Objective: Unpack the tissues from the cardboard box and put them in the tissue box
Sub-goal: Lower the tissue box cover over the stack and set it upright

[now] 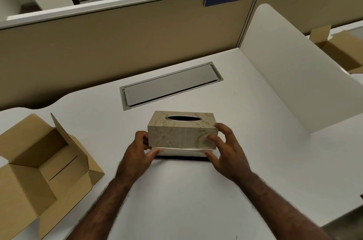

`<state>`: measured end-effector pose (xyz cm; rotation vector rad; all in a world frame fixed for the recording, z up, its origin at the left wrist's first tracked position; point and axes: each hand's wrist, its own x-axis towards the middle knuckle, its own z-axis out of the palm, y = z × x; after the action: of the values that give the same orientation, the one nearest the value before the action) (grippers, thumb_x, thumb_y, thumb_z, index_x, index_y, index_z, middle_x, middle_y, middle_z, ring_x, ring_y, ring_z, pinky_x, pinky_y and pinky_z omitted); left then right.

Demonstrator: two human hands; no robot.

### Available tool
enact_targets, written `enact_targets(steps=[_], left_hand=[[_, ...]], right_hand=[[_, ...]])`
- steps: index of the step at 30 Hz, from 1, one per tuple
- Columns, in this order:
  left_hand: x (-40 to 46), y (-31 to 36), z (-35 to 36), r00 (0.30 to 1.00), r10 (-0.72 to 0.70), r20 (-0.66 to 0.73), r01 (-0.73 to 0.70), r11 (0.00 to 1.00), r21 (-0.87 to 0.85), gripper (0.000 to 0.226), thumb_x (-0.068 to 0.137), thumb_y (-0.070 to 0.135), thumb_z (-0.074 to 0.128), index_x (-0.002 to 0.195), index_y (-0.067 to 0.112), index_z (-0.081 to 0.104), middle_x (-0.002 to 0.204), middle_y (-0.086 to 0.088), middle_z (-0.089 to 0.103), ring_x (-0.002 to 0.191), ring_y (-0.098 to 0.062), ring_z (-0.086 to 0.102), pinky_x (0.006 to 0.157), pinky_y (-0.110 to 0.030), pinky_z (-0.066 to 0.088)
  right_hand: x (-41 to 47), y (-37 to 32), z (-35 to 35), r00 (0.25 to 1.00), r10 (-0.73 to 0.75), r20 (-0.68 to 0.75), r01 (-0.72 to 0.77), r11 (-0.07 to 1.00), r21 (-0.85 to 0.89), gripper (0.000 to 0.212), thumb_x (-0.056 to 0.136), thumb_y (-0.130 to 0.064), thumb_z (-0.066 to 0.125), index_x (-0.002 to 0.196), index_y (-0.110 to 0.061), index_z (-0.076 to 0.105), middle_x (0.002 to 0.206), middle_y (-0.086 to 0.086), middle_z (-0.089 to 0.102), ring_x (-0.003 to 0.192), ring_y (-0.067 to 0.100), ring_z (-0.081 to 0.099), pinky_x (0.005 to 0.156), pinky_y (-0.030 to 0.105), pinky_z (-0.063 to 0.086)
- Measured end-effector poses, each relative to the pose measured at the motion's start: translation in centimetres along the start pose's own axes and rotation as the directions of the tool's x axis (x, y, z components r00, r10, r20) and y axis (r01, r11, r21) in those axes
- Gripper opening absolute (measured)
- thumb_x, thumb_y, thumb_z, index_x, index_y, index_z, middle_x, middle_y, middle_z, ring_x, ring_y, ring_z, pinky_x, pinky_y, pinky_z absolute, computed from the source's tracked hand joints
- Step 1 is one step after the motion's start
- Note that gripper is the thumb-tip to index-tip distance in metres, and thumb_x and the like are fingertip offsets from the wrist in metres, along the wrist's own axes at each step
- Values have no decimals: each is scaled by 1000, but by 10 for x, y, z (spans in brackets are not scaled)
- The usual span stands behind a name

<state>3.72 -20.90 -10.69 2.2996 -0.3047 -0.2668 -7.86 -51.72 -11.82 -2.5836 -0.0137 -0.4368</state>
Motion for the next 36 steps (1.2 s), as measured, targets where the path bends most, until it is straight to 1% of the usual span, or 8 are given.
enact_targets(steps=[5, 10, 16, 20, 23, 27, 32, 36], left_hand=[[2, 4, -5, 1000, 12, -4, -12, 1000, 2, 60, 75, 54, 85, 109, 44, 37, 100, 34, 58, 89, 15, 64, 60, 0, 46], [-1, 3, -1, 1000, -11, -15, 11, 1000, -7, 55, 77, 58, 81, 107, 40, 39, 99, 24, 62, 86, -2, 68, 67, -13, 50], [-7, -3, 3, 1000, -10, -18, 10, 1000, 12, 53, 79, 47, 85, 104, 44, 38, 96, 32, 58, 82, 6, 66, 59, -1, 46], [-8, -7, 7, 1000, -17, -18, 17, 1000, 15, 58, 80, 36, 87, 105, 47, 37, 97, 35, 56, 81, 16, 64, 61, 4, 43], [-9, -8, 9, 999, -27, -20, 27, 999, 17, 59, 80, 33, 88, 106, 47, 37, 96, 35, 56, 87, 22, 61, 61, 5, 42], [-11, -9, 10, 999, -29, -18, 29, 999, 29, 58, 81, 32, 87, 105, 47, 37, 96, 34, 56, 82, 16, 63, 62, 4, 44], [-14, -13, 13, 999, -39, -17, 40, 998, 42, 54, 84, 28, 84, 110, 43, 39, 105, 17, 64, 86, -3, 67, 61, 1, 44], [-18, -18, 17, 999, -45, -12, 45, 998, 44, 47, 89, 27, 80, 112, 38, 41, 111, 7, 69, 93, -11, 70, 71, -14, 51]], right_hand=[[4, 3, -2, 1000, 21, 13, -22, 998, 67, 61, 87, -61, 80, 131, -22, 64, 164, 7, 40, 148, 24, 47, 111, 38, 57], [1, 2, 1, 1000, 26, -11, -26, 998, 63, 49, 91, -51, 80, 126, -20, 65, 160, 6, 43, 145, 26, 51, 107, 43, 60], [-6, 4, 3, 1000, 20, 11, -20, 999, 50, 51, 89, -58, 77, 124, -23, 64, 160, 7, 44, 145, 28, 49, 109, 39, 56], [-9, 7, 8, 1000, 4, -3, -4, 1000, 7, 44, 89, -42, 84, 121, -18, 66, 157, 11, 49, 141, 31, 53, 104, 45, 61], [-11, 7, 11, 1000, 0, -22, 0, 1000, 2, 44, 89, -38, 85, 122, -18, 64, 156, 12, 49, 140, 30, 53, 104, 43, 61], [-14, 9, 11, 998, -37, -42, 37, 999, -15, 44, 93, -42, 79, 126, -18, 62, 156, 11, 49, 136, 32, 56, 102, 40, 60], [-16, 14, 13, 996, -67, -60, 61, 994, -92, 67, 86, -36, 87, 143, -22, 55, 152, 14, 52, 132, 31, 56, 102, 42, 57], [-20, 12, 19, 989, -107, -98, 90, 982, -165, 84, 80, -30, 94, 152, -23, 50, 143, 13, 53, 126, 30, 55, 100, 44, 55]])
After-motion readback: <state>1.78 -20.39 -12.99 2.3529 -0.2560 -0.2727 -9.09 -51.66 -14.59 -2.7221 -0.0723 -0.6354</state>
